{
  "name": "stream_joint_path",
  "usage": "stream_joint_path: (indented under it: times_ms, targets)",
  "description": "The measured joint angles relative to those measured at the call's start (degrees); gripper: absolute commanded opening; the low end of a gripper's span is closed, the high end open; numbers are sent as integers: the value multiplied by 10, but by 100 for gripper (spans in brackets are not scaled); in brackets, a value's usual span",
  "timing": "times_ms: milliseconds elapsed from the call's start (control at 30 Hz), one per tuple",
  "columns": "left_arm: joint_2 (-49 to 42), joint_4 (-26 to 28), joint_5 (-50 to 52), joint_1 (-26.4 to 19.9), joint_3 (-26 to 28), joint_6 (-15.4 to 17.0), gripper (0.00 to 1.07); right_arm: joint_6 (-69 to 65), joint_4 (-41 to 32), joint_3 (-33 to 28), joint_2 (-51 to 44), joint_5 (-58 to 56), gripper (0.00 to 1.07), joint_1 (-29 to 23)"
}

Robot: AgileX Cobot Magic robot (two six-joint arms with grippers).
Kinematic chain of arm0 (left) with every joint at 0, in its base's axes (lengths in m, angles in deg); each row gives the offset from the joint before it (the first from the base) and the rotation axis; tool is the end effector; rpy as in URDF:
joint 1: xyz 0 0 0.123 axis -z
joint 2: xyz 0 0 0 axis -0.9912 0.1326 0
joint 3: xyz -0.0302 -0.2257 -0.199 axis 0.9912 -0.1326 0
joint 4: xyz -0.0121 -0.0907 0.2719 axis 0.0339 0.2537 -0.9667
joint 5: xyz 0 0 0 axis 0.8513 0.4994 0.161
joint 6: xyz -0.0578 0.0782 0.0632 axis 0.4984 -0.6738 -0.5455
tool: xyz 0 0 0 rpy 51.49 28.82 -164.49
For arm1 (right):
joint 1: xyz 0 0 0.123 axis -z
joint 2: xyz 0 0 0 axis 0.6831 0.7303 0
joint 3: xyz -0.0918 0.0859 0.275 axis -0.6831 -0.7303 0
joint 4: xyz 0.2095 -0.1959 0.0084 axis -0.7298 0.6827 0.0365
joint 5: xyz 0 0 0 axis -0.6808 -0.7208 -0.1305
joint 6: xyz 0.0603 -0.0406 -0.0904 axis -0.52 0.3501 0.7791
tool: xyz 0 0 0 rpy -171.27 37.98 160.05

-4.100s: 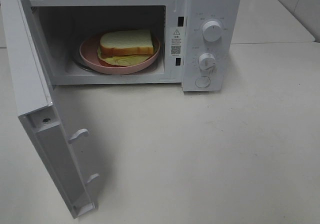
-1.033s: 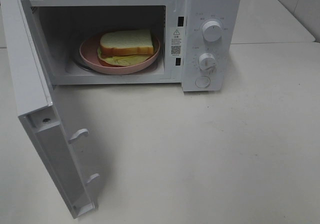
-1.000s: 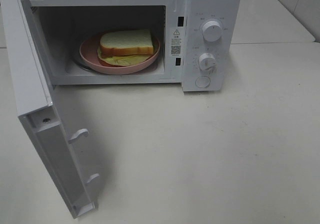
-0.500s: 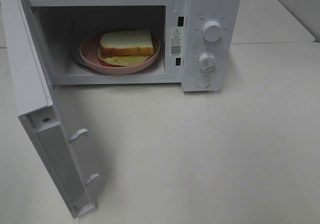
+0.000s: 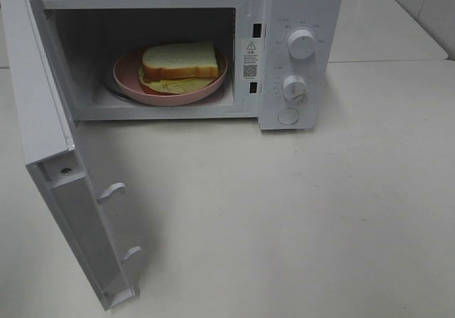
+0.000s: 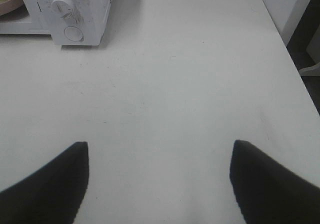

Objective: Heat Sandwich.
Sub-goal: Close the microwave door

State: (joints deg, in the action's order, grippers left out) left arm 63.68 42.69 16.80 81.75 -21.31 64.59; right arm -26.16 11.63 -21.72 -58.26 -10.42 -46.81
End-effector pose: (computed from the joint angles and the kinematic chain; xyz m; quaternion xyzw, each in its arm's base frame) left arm 0.0824 -0.0050 0.2934 0.0003 0.8718 -0.0235 0.4893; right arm 0.0302 -0.0052 0.2882 -0.0027 0.8459 -0.0041 0.5333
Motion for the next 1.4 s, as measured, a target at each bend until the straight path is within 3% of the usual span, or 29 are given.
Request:
stream_joint_path:
  times_ms: [100,200,233,300,400,633,1133,1400]
  targets:
    - [48,0,28,0,0,0,43,0,0,0,0,0,75,0]
    - [68,0,41,0,0,0,33,0,0,0,0,0,75,0]
    - [89,0,57,0,0,0,23,0,0,0,0,0,75,0]
    - [100,0,66,0,0,0,17,0,0,0,0,0,75,0]
    - [138,0,111,0,0,0,0,0,0,0,0,0,75,0]
    - [197,0,198,0,-2,0,0,0,0,0,0,0,75,0]
    - [287,0,553,0,-117,0,0,0,0,0,0,0,75,0]
    - [369,-32,700,0,-143,0,0,0,0,0,0,0,75,0]
